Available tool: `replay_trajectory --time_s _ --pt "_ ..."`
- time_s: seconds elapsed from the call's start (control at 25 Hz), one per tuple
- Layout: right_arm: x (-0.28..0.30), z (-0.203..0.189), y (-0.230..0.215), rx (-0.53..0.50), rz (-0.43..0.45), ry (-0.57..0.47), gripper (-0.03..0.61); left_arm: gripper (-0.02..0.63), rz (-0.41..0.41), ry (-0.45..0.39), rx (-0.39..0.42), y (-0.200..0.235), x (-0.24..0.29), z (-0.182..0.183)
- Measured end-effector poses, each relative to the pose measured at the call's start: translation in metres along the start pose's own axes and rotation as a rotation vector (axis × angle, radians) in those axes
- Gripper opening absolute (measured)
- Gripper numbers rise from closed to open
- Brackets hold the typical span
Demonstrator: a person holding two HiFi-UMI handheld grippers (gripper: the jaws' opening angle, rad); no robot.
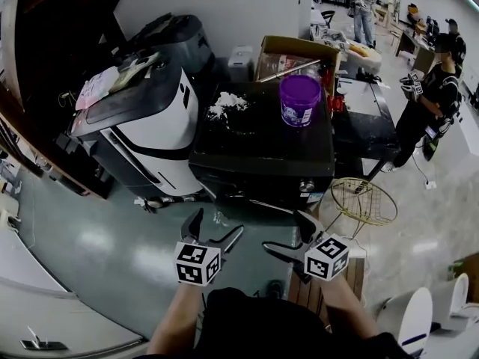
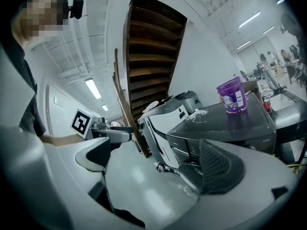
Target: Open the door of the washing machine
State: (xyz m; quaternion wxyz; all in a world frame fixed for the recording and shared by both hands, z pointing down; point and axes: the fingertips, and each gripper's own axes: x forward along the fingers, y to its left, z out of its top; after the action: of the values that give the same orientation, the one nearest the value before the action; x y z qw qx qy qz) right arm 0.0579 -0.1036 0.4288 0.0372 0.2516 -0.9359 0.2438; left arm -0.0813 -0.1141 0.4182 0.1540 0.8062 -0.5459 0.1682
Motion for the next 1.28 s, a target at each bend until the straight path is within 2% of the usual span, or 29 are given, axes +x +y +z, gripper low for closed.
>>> replay_trajectory --time_s 0.24,0.52,0.8,1.0,1.28 --pt "0.011 0.006 -0.031 0.003 -0.045 0.025 0.583 0.514 -0.061 -0.023 0.007 0.009 0.038 0.02" --pt "0.05 0.018 -0.07 0.025 -0.115 0.07 0.583 0.514 -0.171 0.039 -0.023 0.033 0.099 0.01" --pt "0.082 0.007 -0.102 0.064 -0.209 0.13 0.583 0.512 -0.28 0.071 -0.042 0.054 0.148 0.004" --pt "0.084 -0.007 -0.114 0.098 -0.246 0.146 0.583 0.512 -0.336 0.104 -0.038 0.048 0.166 -0.011" --pt "0.064 -0.036 -0.128 0.104 -0.242 0.176 0.581 0.512 -0.35 0.151 -0.055 0.015 0.176 -0.038"
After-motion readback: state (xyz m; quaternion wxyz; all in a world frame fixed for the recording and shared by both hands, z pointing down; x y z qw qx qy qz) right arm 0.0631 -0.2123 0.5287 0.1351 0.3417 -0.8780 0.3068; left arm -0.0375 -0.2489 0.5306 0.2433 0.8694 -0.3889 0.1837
